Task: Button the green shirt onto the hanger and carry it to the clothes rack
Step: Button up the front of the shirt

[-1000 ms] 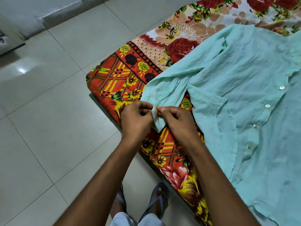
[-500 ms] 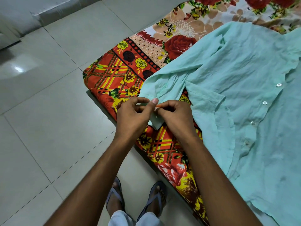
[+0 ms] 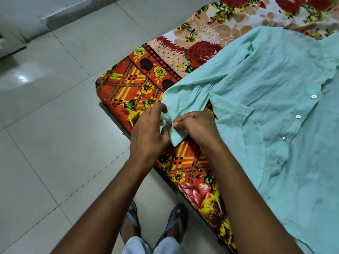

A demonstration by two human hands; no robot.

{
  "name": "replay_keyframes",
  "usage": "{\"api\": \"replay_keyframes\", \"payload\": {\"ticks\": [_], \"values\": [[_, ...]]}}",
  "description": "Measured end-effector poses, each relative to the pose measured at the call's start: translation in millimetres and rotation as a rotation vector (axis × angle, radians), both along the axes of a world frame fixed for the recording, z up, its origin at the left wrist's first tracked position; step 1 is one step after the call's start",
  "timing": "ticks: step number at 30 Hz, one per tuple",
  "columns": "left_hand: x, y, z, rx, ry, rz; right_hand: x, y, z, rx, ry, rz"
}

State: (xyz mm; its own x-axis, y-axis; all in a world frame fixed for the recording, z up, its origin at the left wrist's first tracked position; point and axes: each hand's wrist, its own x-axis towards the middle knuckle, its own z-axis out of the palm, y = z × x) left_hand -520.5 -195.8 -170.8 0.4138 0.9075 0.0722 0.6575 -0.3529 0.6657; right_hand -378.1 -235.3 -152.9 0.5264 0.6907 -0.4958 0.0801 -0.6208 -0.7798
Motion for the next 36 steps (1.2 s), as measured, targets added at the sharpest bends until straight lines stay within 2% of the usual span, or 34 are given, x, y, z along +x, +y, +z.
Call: {"api": "replay_keyframes", "payload": {"ticks": [4, 10, 15, 19, 25, 30, 36], "values": [[-5.4, 5.9, -6.1, 0.032, 0.040, -0.102, 1.9, -2.7, -3.3, 0.040, -0.272, 0.181], [-7.0, 12.6, -3.9, 0.129, 0.129, -0.157, -8.8, -15.5, -17.6, 0.161, -0.468, 0.188], [-1.8, 17.9, 5.5, 0.194, 0.289, -0.227, -6.3, -17.5, -17.2, 0.208, -0.480, 0.200], [21.0, 7.5, 33.7, 0.280, 0.248, -0.272, 12.4, -44.3, 0.9, 0.311, -0.479, 0.078], [114.8, -54.9, 59.8, 0.261, 0.181, -0.571, 78.9, -139.5, 20.8, 0.315, -0.588, -0.153], [206.6, -165.7, 72.0, 0.253, 0.067, -0.815, 142.6, -264.5, 30.6, 0.190, -0.762, -0.336], [258.3, -290.0, 72.3, 0.210, -0.003, -1.072, 162.2, -399.4, 37.3, 0.057, -0.857, -0.511]]}}
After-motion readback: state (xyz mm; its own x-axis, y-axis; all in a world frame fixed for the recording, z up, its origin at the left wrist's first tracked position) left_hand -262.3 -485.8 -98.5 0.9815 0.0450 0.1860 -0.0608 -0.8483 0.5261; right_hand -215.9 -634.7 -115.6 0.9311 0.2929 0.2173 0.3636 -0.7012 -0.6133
